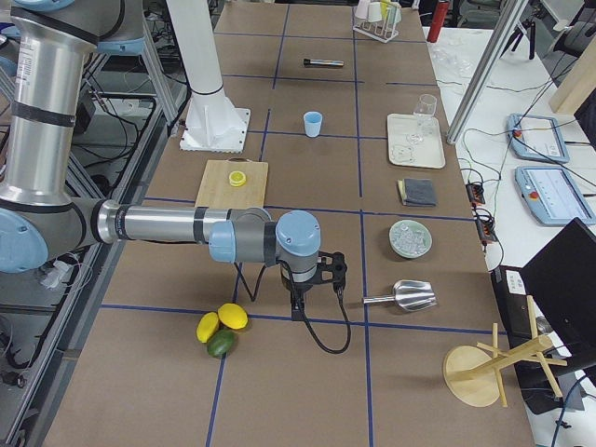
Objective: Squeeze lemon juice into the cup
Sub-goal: 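Lower the right gripper onto the lemon slices on the wooden board and grasp them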
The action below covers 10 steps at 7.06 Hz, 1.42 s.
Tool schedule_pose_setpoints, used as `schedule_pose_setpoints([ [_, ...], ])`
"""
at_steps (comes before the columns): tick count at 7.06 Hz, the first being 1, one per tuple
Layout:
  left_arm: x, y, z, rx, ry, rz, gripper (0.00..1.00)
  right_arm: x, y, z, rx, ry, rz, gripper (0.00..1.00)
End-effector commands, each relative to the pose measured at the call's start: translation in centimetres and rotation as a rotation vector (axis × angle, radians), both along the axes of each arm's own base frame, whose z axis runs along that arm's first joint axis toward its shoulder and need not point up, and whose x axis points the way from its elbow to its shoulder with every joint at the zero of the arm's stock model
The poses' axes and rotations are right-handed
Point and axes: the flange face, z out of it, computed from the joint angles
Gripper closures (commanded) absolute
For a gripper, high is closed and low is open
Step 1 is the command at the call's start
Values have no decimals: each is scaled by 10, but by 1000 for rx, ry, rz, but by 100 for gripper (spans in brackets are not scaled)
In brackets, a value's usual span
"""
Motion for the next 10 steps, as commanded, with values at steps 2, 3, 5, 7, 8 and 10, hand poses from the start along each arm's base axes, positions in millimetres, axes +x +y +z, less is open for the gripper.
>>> schedule_pose_setpoints([
  [2,0,-3,-3,9,-2,0,0,0,0,0,-1,0,1,0],
  [3,0,-2,-5,16,-3,2,0,0,3,2,-6,0,0,0],
  [5,2,-6,-10,70,-8,44,0,0,4,3,-12,0,4,0],
  [7,2,-8,-5,111,-8,90,0,-4,0,-1,18,-2,0,0],
  [8,2,-6,-13,128,-10,88,0,-18,-4,-8,32,-19,-18,0],
  [10,2,-2,-30,163,-12,91,0,-64,-9,-41,35,-108,-30,0],
])
